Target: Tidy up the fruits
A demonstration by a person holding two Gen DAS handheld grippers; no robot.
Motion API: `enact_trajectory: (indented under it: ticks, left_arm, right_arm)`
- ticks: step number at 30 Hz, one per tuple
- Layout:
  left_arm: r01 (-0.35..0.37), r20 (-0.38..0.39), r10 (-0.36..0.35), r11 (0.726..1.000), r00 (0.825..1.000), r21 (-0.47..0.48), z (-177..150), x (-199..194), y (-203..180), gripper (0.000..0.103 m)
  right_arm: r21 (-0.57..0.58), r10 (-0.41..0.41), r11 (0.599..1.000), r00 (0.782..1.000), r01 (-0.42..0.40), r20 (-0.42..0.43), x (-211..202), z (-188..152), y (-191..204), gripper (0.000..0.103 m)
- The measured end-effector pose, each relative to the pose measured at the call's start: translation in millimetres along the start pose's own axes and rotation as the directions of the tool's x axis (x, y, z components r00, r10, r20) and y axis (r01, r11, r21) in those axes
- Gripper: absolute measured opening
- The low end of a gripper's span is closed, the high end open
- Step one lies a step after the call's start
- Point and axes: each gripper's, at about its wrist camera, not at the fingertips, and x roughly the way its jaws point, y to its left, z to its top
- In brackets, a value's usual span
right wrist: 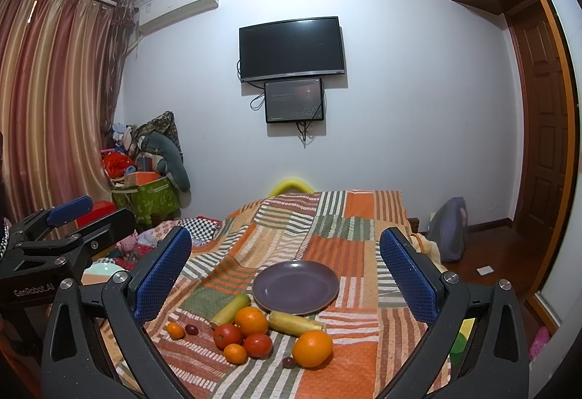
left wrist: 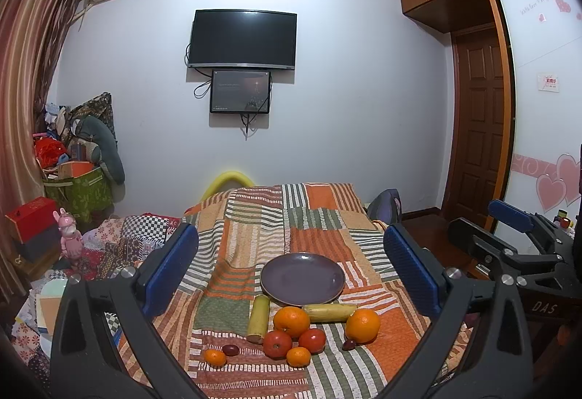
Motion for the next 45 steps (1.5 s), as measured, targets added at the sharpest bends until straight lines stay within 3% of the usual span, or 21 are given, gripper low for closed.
enact_trajectory:
  ticks: [31, 35, 41, 44, 45]
  left_arm:
    - [0.004, -0.026, -0.004, 1.000, 1.000, 0.001, -10, 12, 1, 0.102]
    - [-0.006, -0.064, 0.006, 1.000, 0.998, 0.002, -12, 25, 5, 0.092]
    - [-0.020, -0.185, 0.018, 1.000, 0.983, -0.010, -24, 60, 17, 0.091]
    - [-0.017, -0.256, 0.011, 1.000, 0.967, -0.020, -36, 80, 26, 0.090]
    - [-0.019, -0.280, 0.012, 1.000, 0.960, -0.022, -40, 88, 29, 0.090]
  right_arm:
    - [-0.013, -0.015, 1.000, 1.000, 0.015, -0.014, 7, -2, 1, 0.103]
    - [-0.028, -0.012, 1.000, 0.999, 0.011, -0.033, 13, -7, -1, 0.102]
    - [-0.047, -0.029, 0.999, 0.994, 0.024, -0.104, 32, -23, -9, 0.096]
    - [-0.059, -0.028, 0.998, 0.984, 0.018, -0.173, 48, -35, -16, 0.081]
    - [-0.065, -0.035, 0.998, 0.981, 0.022, -0.192, 52, -39, -17, 0.081]
